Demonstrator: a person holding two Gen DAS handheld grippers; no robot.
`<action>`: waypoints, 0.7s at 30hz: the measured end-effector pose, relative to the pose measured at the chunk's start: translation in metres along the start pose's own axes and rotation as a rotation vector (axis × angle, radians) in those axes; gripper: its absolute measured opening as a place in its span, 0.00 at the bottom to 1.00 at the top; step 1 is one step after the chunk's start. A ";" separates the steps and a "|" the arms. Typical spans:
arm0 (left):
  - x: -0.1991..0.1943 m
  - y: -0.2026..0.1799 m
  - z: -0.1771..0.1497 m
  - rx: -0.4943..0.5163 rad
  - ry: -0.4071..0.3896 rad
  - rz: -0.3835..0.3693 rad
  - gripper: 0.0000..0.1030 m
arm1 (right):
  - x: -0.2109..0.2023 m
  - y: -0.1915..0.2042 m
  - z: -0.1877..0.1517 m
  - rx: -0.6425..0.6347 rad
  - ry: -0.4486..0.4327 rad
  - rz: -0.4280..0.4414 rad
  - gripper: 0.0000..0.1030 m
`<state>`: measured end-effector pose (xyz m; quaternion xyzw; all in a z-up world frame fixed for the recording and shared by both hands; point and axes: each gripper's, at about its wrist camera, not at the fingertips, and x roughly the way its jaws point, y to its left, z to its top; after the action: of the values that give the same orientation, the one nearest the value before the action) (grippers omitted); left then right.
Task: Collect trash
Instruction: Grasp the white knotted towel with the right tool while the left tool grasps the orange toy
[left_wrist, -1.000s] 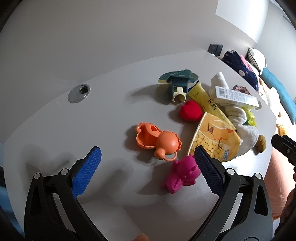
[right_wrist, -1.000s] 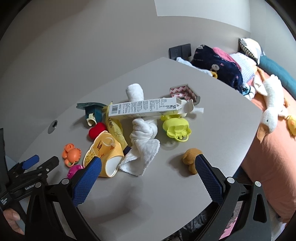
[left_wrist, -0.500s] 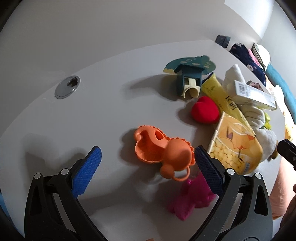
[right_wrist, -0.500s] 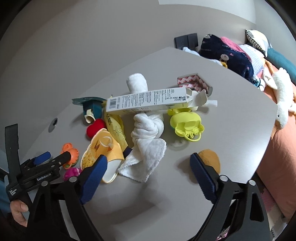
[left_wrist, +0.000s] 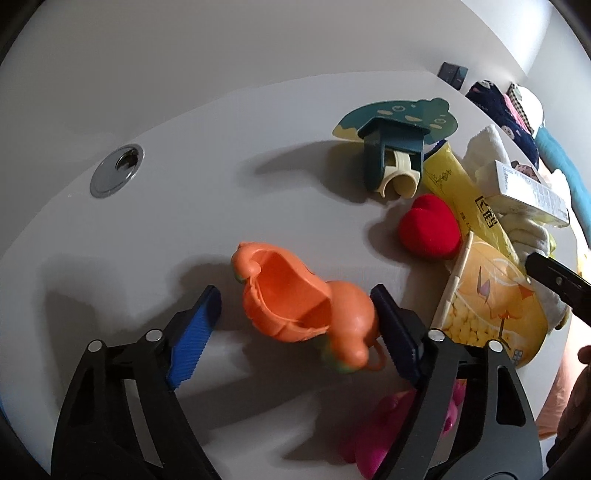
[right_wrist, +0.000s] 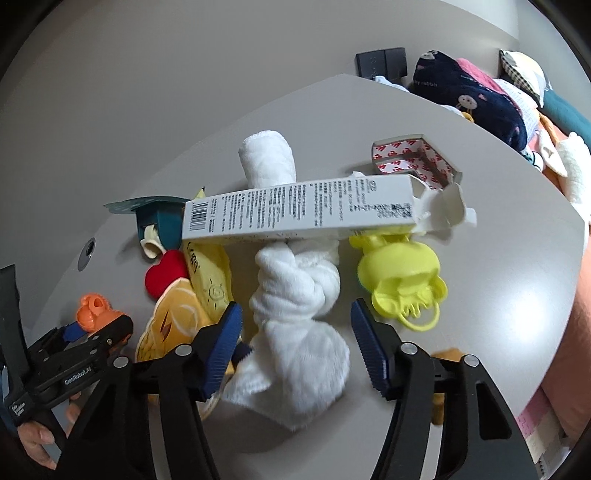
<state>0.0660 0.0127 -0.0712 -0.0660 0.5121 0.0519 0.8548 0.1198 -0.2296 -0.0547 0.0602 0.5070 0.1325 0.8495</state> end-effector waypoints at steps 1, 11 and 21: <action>0.000 0.000 0.001 0.002 -0.005 0.001 0.72 | 0.002 -0.001 0.002 0.002 0.003 0.001 0.56; -0.001 0.003 0.008 0.003 -0.025 -0.011 0.64 | 0.014 -0.007 0.012 0.047 0.025 0.087 0.38; -0.034 0.014 0.007 -0.005 -0.091 -0.010 0.64 | -0.027 0.000 0.024 0.012 -0.081 0.096 0.37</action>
<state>0.0542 0.0270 -0.0390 -0.0680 0.4723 0.0519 0.8773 0.1292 -0.2367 -0.0207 0.0949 0.4694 0.1673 0.8618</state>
